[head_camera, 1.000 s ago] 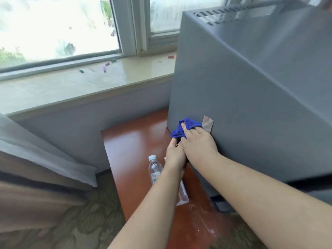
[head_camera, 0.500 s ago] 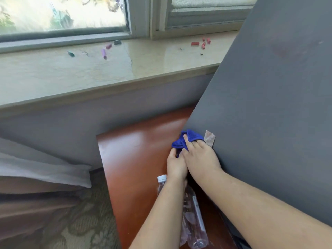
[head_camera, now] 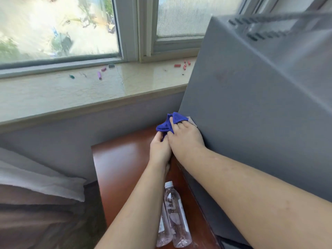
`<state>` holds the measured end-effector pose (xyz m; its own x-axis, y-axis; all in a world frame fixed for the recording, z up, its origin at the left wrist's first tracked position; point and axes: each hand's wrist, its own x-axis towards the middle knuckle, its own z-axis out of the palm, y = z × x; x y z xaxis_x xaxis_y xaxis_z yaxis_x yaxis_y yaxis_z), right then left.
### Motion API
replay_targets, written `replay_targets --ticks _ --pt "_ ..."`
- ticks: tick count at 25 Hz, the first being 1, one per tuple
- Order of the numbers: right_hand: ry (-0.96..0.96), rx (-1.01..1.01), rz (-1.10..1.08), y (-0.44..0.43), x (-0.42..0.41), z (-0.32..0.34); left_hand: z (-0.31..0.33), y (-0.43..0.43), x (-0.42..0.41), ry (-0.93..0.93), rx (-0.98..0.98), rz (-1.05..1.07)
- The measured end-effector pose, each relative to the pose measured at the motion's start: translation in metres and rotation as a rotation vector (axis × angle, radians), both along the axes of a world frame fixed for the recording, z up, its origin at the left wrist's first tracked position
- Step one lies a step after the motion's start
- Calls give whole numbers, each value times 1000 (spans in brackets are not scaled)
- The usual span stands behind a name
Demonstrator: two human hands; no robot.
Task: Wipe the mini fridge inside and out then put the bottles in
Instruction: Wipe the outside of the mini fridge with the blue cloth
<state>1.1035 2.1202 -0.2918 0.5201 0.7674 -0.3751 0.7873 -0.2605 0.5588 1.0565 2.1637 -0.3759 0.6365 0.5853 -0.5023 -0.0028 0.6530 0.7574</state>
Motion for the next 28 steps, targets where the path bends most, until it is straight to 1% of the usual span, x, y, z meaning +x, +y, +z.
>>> replay_targets --ticks 3,7,12,15,18,20,25,28 --pt "-23 81 -17 -18 -9 60 62 -8 -6 -65 95 -14" --pt "-58 244 -33 -55 -32 135 140 -33 -23 -178 218 -17" --pt "-90 394 -56 -130 -71 199 212 -98 -57 -288 351 -14" --pt "-61 486 -108 -188 -100 225 243 -152 -86 -324 429 2" --pt "25 561 -190 -249 -131 232 259 -212 -116 -340 485 2" --pt "62 583 -216 -286 -151 229 261 -250 -136 -315 516 14" --pt "76 627 -170 -348 -175 219 249 -317 -164 -236 542 41" --pt "59 647 -125 -362 -175 212 245 -331 -166 -174 657 109"
